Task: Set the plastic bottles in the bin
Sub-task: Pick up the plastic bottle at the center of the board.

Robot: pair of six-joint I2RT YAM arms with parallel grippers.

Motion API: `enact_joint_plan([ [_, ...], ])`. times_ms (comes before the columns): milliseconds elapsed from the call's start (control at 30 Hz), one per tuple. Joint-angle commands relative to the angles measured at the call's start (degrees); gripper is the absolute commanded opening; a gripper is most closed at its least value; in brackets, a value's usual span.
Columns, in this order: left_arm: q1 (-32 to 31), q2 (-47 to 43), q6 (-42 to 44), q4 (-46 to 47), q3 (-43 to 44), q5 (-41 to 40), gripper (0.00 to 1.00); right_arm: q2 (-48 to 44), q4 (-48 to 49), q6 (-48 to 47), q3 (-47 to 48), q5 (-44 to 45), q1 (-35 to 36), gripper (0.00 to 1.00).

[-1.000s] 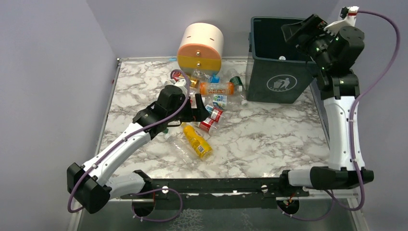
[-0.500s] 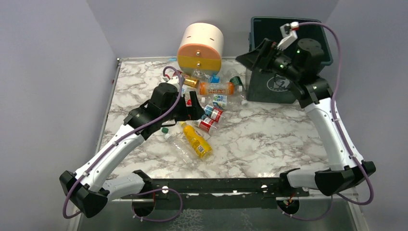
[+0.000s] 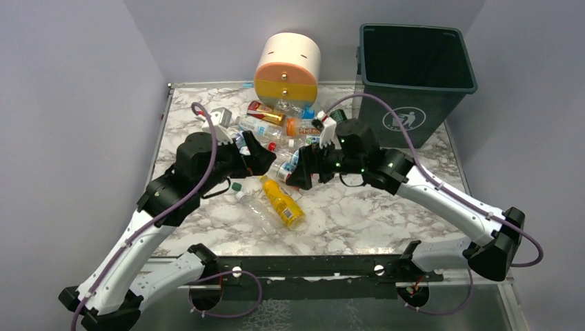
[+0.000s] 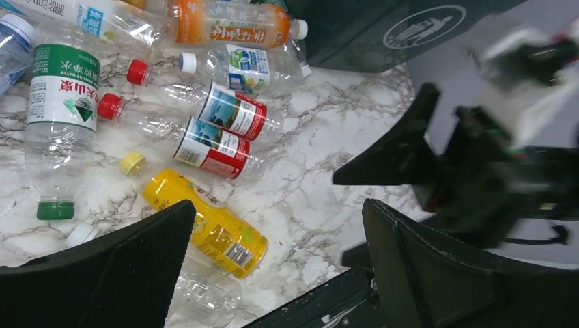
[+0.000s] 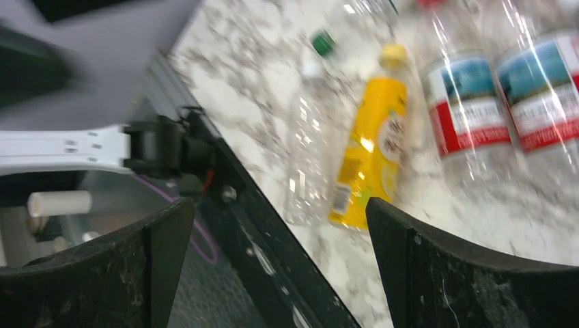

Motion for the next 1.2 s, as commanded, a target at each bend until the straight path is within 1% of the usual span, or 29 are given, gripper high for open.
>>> enact_joint_plan([
  [0, 0.39, -5.32, -3.71, -1.16, 1.63, -2.59, 0.99, -1.82, -0.39, 0.57, -7.19, 6.63, 2.16, 0.98],
  [167, 0.34, -13.19, -6.39, -1.2, -0.13, -5.75, 0.99, 1.61, -0.6, 0.06, -10.16, 12.72, 6.64, 0.98],
  [267, 0.34, -15.97, -6.79, -1.0, -1.52, -4.68, 0.99, 5.24, 1.09, -0.14, -10.61, 14.88, 8.59, 0.98],
  [467, 0.33, -16.34, -6.79, -0.96, -4.29, 1.08, 0.99, 15.19, -0.03, -1.37, -5.45, 21.58, 10.01, 0.98],
  [600, 0.34, -15.54, -5.23, -1.01, -5.15, 2.88, 0.99, 20.11, -2.41, -2.87, -2.06, 24.8, 10.02, 0.98],
  [700, 0.34, -13.15, -3.56, -1.59, -4.18, 4.56, 0.99, 22.6, -2.63, -4.15, -0.43, 24.81, 10.01, 0.98],
  [800, 0.33, -10.27, -2.4, -2.53, -2.52, 6.69, 0.99, 25.26, -2.57, -5.35, 1.65, 21.96, 10.05, 0.97],
  [900, 0.34, -9.08, -2.22, -2.79, -2.13, 6.79, 0.99, 28.33, -3.04, -5.59, 3.1, 19.53, 10.07, 0.96],
  [1067, 0.34, -6.56, -2.48, -2.39, -1.36, 8.32, 0.99, 30.22, -2.95, -5.12, 2.31, 17.7, 10.07, 0.95],
  [1167, 0.34, -6.03, -2.5, -0.37, -2.65, 9.2, 0.99, 30.43, -1.99, -5.31, 0.85, 17.72, 10.01, 0.95],
])
